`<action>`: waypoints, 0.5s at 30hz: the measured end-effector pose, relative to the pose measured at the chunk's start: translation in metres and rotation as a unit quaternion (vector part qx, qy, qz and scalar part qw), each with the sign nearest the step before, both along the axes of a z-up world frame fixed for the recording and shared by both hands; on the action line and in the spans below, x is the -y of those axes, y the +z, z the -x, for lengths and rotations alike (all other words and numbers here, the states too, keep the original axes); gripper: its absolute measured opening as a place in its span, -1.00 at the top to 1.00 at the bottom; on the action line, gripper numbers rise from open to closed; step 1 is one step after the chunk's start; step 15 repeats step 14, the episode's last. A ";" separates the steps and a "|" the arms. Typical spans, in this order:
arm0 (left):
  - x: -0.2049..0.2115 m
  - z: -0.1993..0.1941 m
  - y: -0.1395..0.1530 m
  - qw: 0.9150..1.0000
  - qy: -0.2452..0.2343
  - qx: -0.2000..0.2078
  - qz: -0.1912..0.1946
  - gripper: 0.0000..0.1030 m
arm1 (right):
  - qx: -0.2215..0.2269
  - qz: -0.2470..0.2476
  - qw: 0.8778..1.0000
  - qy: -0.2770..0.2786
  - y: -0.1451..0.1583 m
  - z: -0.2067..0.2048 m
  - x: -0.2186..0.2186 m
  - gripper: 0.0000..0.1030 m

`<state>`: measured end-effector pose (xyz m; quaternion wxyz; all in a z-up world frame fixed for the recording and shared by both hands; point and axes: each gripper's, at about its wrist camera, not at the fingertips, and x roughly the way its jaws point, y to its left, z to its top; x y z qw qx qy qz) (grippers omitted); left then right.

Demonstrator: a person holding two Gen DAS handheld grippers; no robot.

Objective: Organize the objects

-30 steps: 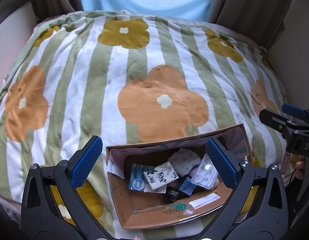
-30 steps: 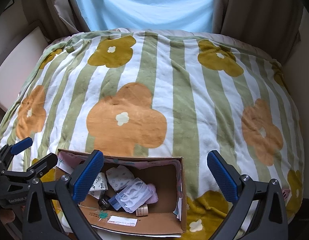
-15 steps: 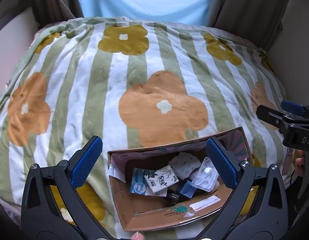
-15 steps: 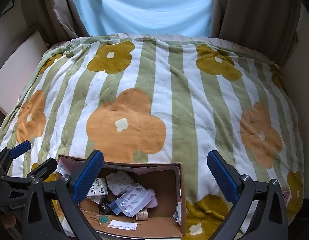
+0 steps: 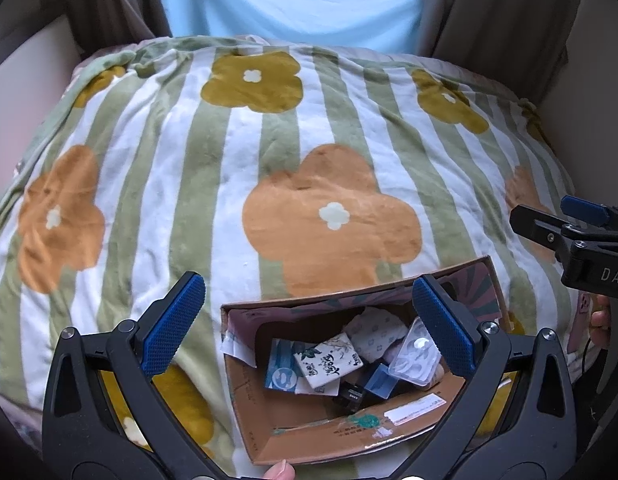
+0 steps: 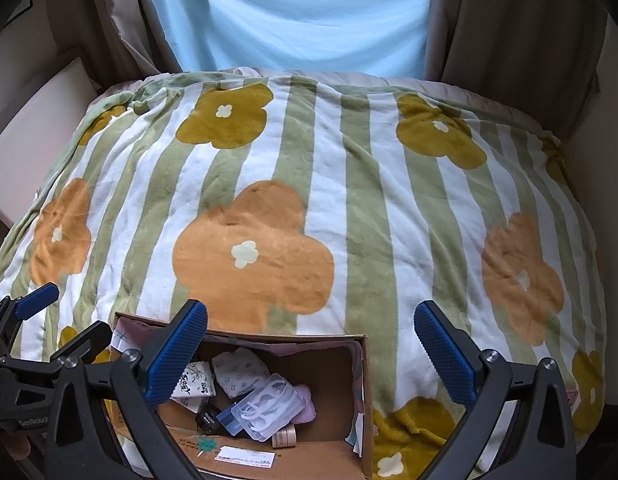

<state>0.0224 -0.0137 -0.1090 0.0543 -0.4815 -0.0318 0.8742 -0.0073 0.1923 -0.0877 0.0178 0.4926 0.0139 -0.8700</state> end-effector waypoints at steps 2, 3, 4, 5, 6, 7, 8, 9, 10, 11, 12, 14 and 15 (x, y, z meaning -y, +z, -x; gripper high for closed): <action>0.001 0.001 -0.001 1.000 0.001 0.001 -0.002 -1.00 | 0.001 0.000 1.000 0.000 0.000 0.000 0.000 -0.99; 0.001 0.001 -0.001 1.000 0.002 0.001 -0.003 -1.00 | 0.001 -0.001 1.000 0.000 -0.001 0.001 0.001 -0.99; 0.000 0.001 -0.001 1.000 0.003 0.001 -0.005 -1.00 | 0.002 -0.001 1.000 0.001 -0.001 0.002 0.001 -0.99; 0.000 0.002 -0.002 1.000 0.003 0.000 -0.007 -1.00 | 0.003 -0.001 1.000 0.002 -0.002 0.004 0.001 -0.99; 0.001 0.002 -0.002 1.000 0.003 -0.001 -0.008 -1.00 | 0.003 -0.001 1.000 0.002 -0.003 0.005 0.001 -0.99; 0.001 0.002 -0.002 1.000 0.005 -0.002 -0.008 -1.00 | 0.004 0.000 1.000 0.003 -0.004 0.006 0.001 -0.99; 0.001 0.002 -0.001 1.000 0.008 -0.006 -0.006 -1.00 | 0.005 0.000 1.000 0.003 -0.004 0.008 0.001 -0.99; 0.002 0.002 -0.001 1.000 0.010 -0.008 -0.004 -1.00 | 0.006 -0.001 1.000 0.005 -0.005 0.009 0.002 -0.99; 0.003 0.003 0.000 1.000 0.011 -0.011 -0.002 -1.00 | 0.006 -0.002 1.000 0.006 -0.006 0.010 0.002 -0.99; 0.004 0.003 0.000 1.000 0.013 -0.014 -0.001 -1.00 | 0.007 -0.003 1.000 0.007 -0.007 0.010 0.002 -0.99; 0.005 0.004 0.000 1.000 0.014 -0.017 0.001 -1.00 | 0.007 -0.003 1.000 0.008 -0.008 0.010 0.003 -0.99; 0.007 0.006 -0.001 1.000 0.015 -0.013 0.000 -1.00 | 0.007 -0.002 1.000 0.007 -0.008 0.010 0.003 -0.99; 0.007 0.006 -0.001 1.000 0.015 -0.013 0.000 -1.00 | 0.007 -0.002 1.000 0.007 -0.008 0.010 0.003 -0.99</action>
